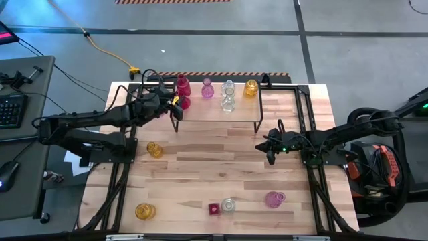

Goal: Sort vases onto shelf
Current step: Put the right red vase on the shelf aligned with the other red vase, then put the left pink vase on the shelf aligned with the other pink vase

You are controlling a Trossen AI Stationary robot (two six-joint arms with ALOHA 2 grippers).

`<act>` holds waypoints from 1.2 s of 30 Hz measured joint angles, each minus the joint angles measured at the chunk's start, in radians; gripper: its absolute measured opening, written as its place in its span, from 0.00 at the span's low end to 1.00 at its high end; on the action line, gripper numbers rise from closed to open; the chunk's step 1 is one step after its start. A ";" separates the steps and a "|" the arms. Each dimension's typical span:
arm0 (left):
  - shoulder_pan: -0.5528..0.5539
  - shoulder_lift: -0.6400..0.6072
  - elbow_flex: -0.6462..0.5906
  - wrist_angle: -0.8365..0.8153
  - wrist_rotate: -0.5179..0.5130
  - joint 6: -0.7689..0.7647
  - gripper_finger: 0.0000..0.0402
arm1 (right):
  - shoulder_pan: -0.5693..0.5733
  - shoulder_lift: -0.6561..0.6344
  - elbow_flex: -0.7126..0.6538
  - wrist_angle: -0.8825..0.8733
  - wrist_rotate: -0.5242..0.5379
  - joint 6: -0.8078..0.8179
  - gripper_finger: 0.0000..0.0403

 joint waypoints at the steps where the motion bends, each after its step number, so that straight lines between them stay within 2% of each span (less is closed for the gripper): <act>1: 0.003 0.000 0.000 -0.001 0.001 0.000 0.55 | 0.000 0.000 0.000 0.000 0.000 0.000 0.00; 8: 0.003 0.000 0.000 -0.004 0.007 0.001 0.62 | 0.000 0.000 0.000 0.000 -0.003 0.000 0.00; 19: 0.001 -0.005 0.000 -0.024 0.062 0.002 0.62 | 0.000 0.000 0.000 0.000 -0.003 0.000 0.00; 36: 0.000 -0.127 -0.001 -0.090 0.077 0.047 0.62 | 0.000 0.000 0.000 0.000 -0.003 0.000 0.00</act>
